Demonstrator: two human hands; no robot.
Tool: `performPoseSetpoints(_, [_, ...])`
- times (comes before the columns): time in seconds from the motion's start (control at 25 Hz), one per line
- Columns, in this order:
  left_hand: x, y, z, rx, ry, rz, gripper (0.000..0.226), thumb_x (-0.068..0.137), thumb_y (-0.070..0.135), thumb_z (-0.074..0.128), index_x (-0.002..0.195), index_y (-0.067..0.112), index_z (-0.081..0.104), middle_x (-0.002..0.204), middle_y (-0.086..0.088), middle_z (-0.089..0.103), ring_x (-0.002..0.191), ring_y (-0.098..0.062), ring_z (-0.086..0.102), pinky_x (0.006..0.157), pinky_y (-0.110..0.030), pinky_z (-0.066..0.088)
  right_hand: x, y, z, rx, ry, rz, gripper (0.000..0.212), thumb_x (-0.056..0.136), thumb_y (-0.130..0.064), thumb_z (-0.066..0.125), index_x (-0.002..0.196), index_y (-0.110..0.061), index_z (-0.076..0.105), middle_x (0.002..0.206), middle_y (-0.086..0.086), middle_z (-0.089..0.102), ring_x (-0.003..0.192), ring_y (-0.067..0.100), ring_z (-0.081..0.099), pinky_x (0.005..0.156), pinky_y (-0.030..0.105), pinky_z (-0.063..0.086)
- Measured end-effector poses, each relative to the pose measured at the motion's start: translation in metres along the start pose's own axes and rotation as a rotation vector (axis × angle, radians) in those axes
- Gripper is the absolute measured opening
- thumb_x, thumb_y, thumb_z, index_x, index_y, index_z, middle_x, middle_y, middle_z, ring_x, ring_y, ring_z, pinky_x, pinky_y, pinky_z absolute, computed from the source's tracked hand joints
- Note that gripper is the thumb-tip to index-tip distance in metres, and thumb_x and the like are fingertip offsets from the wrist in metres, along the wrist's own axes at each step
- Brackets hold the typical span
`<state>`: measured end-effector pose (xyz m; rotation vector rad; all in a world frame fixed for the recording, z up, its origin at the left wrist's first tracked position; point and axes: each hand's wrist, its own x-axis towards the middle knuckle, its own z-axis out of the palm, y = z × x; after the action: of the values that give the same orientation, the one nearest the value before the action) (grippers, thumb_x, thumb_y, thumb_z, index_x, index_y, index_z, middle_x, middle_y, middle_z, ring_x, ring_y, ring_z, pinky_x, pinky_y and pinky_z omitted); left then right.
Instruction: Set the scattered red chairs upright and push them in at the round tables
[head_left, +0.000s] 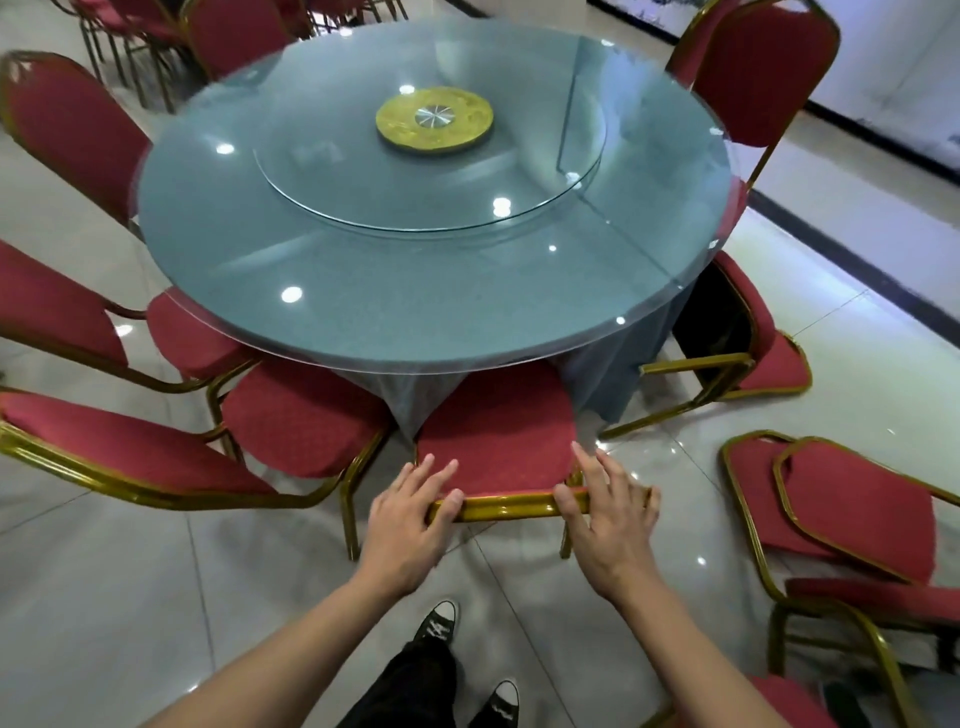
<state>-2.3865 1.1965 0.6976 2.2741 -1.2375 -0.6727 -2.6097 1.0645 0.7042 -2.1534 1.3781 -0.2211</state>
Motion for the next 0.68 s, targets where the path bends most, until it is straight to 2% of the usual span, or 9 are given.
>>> performPoseSetpoints(0.12, [0.011,-0.017,-0.009,-0.025,0.068,-0.032,0.082,0.083,0.089,0.009,0.146,0.048,0.042,0.160,0.006,0.034,0.152,-0.017,0.020,0.120,-0.050,0.024,0.004,-0.018,0.011,0.009,-0.043,0.001,0.082,0.084,-0.086,0.000,0.157,-0.050,0.015,0.164,-0.006,0.018,0.152,0.015,0.008,0.120,0.059,-0.016])
performPoseSetpoints(0.32, [0.024,-0.031,-0.032,0.005,0.014,-0.041,0.076,0.086,0.082,0.019,0.148,0.044,0.042,0.158,0.003,0.038,0.151,-0.017,0.022,0.121,-0.039,0.019,0.012,-0.038,0.021,0.037,-0.089,-0.009,0.081,0.084,-0.086,0.000,0.157,-0.051,0.012,0.163,-0.005,0.018,0.153,0.017,0.005,0.118,0.059,-0.019])
performPoseSetpoints(0.48, [0.030,-0.029,-0.030,0.025,0.010,-0.071,0.074,0.087,0.078,0.019,0.148,0.043,0.042,0.159,0.002,0.039,0.152,-0.020,0.021,0.122,-0.043,0.019,0.018,-0.037,0.019,0.029,-0.097,-0.010,0.080,0.086,-0.085,0.001,0.157,-0.050,0.010,0.163,-0.005,0.019,0.153,0.017,0.005,0.118,0.059,-0.020])
performPoseSetpoints(0.68, [0.032,-0.034,-0.030,-0.011,0.024,-0.077,0.070,0.087,0.077,0.021,0.147,0.047,0.039,0.162,0.004,0.031,0.154,-0.019,0.015,0.122,-0.046,0.017,0.018,-0.042,0.019,0.006,-0.096,0.000,0.082,0.086,-0.086,-0.002,0.157,-0.049,0.009,0.162,-0.004,0.020,0.153,0.016,0.008,0.118,0.060,-0.017])
